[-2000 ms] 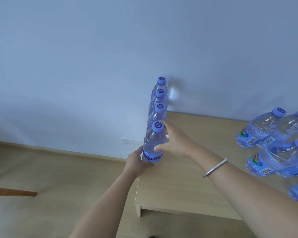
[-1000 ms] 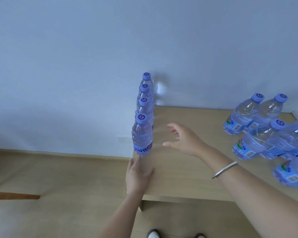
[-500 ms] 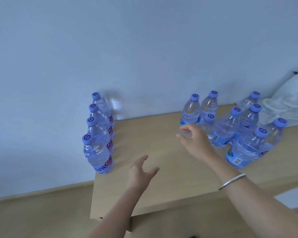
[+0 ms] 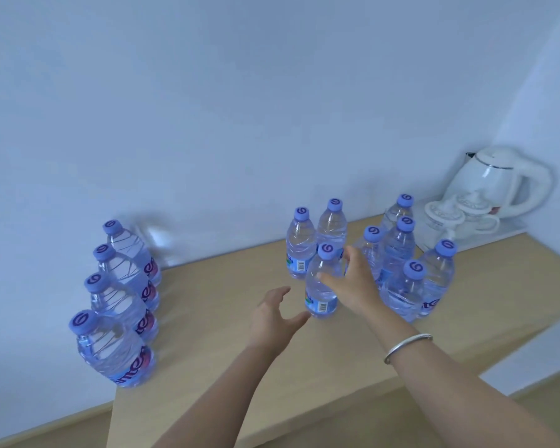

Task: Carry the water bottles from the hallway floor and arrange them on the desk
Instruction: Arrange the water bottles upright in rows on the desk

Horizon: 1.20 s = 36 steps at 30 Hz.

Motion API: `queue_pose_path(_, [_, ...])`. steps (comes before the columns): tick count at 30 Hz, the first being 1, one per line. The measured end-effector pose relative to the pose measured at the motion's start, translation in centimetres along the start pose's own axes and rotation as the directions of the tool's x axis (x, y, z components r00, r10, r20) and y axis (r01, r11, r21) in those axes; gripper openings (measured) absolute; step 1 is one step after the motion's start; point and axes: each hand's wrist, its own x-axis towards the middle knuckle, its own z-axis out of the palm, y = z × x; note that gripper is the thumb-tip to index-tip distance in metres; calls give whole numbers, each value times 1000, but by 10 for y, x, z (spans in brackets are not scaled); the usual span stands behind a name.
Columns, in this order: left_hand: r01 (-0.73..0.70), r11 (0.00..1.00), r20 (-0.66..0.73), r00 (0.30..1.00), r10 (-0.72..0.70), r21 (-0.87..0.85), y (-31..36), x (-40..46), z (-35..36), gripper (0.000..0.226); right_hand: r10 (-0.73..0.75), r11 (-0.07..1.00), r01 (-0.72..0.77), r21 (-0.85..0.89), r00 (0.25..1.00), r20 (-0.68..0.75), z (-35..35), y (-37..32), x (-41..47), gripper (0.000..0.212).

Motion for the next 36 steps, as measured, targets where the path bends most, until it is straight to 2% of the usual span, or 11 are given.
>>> queue_pose_path(4, [-20, 1000, -6, 1000, 20, 18, 13, 7, 2, 66, 60, 997, -65, 48, 994, 93, 11, 5, 9, 69])
queue_pose_path(8, [-2, 1000, -23, 1000, 2, 30, 11, 9, 1, 66, 30, 995, -43, 95, 991, 130, 15, 5, 15, 51])
queue_pose_path(13, [59, 998, -1, 998, -59, 10, 3, 6, -5, 69, -51, 995, 39, 93, 990, 131, 14, 8, 14, 47])
queue_pose_path(17, [162, 978, 130, 981, -144, -135, -6, 3, -12, 73, -70, 995, 55, 78, 978, 199, 7, 4, 16, 52])
queue_pose_path(22, [406, 814, 396, 886, -240, -415, -16, -5, -32, 77, -152, 970, 70, 231, 922, 357, -6, -21, 14, 43])
queue_pose_path(25, [486, 725, 549, 817, -178, -488, -19, -11, -43, 86, -231, 930, 68, 362, 873, 429, -15, -43, 13, 43])
queue_pose_path(27, [487, 693, 598, 795, -99, -532, -18, -16, -49, 89, -317, 896, 82, 437, 808, 497, -20, -57, 12, 44])
queue_pose_path(30, [459, 635, 642, 763, 77, -622, -9, -21, -56, 74, -410, 843, 56, 535, 711, 571, -22, -70, 8, 38])
queue_pose_path(32, [391, 645, 641, 740, 205, -657, -1, -26, -59, 56, -443, 803, -7, 597, 663, 604, -20, -76, 6, 36])
queue_pose_path(34, [336, 656, 612, 751, 247, -676, 4, -31, -62, 45, -471, 784, -29, 620, 623, 625, -17, -83, 3, 32])
queue_pose_path(36, [302, 654, 564, 793, 233, -694, 5, -35, -64, 40, -479, 802, 18, 597, 618, 624, -14, -93, 0, 26])
